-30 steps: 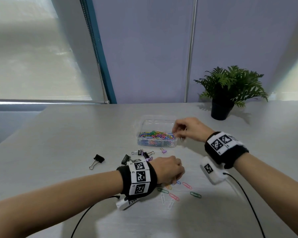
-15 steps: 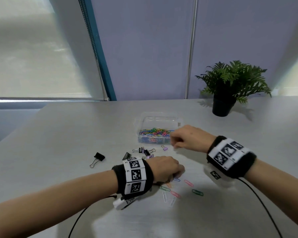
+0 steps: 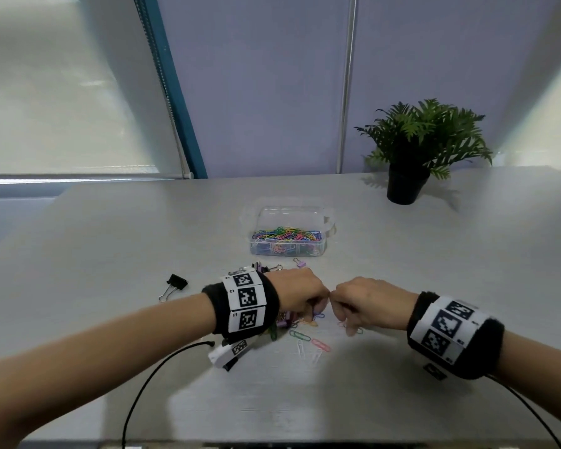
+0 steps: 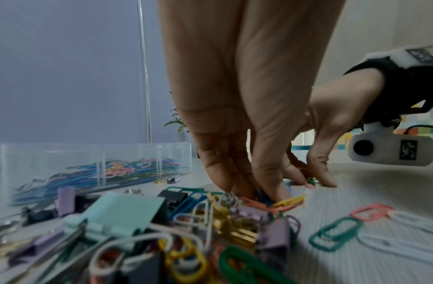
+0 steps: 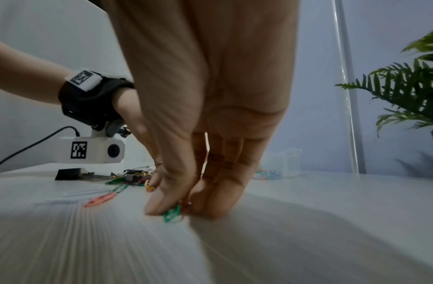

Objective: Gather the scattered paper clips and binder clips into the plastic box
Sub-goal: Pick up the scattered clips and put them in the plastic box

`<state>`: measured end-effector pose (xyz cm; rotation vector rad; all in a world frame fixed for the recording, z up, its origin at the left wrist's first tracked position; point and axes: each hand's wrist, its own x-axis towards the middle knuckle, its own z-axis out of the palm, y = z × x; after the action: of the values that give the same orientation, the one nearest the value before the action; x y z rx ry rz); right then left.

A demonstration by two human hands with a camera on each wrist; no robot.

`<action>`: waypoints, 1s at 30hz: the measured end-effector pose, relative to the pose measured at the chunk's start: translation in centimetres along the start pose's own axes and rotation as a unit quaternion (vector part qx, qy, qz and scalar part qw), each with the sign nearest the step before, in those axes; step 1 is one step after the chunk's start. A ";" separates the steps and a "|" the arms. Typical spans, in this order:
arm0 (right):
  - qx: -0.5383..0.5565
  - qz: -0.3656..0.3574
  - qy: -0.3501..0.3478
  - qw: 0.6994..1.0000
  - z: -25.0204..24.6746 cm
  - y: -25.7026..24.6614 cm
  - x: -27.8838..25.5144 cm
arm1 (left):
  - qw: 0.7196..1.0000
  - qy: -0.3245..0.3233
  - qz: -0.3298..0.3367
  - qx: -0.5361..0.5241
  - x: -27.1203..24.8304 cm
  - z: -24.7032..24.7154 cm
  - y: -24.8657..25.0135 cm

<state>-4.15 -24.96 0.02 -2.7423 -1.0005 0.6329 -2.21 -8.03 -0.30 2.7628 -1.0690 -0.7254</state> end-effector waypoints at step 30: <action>0.055 0.033 0.058 0.996 2.5 -4.9 0.2 | 0.994 0.106 0.015 -0.016 -0.5 -1.3 -0.7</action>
<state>-7.97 -21.08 -0.90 -2.6910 -0.8267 0.5154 -1.48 -7.29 0.83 2.7151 -1.0435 -0.4275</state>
